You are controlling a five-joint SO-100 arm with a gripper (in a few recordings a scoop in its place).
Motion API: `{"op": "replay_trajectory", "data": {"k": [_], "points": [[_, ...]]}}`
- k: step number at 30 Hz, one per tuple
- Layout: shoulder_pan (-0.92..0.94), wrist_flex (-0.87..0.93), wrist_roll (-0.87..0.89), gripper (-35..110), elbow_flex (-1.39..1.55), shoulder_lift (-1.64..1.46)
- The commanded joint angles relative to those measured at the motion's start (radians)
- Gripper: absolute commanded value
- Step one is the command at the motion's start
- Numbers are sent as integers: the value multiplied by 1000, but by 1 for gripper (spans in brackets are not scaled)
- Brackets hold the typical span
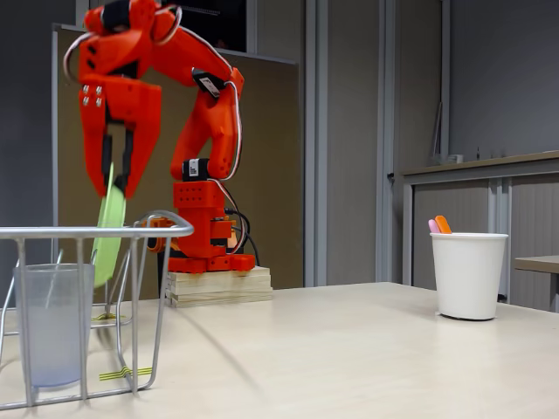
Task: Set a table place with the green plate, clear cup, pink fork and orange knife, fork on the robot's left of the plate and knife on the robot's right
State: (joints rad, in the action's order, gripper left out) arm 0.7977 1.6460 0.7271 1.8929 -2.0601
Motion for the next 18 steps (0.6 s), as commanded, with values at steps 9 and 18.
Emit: {"op": "replay_trajectory", "data": {"k": [9,18], "points": [[-270,190,-29,0,-287,-255],[-638,161,118,0,-267,-324]]}}
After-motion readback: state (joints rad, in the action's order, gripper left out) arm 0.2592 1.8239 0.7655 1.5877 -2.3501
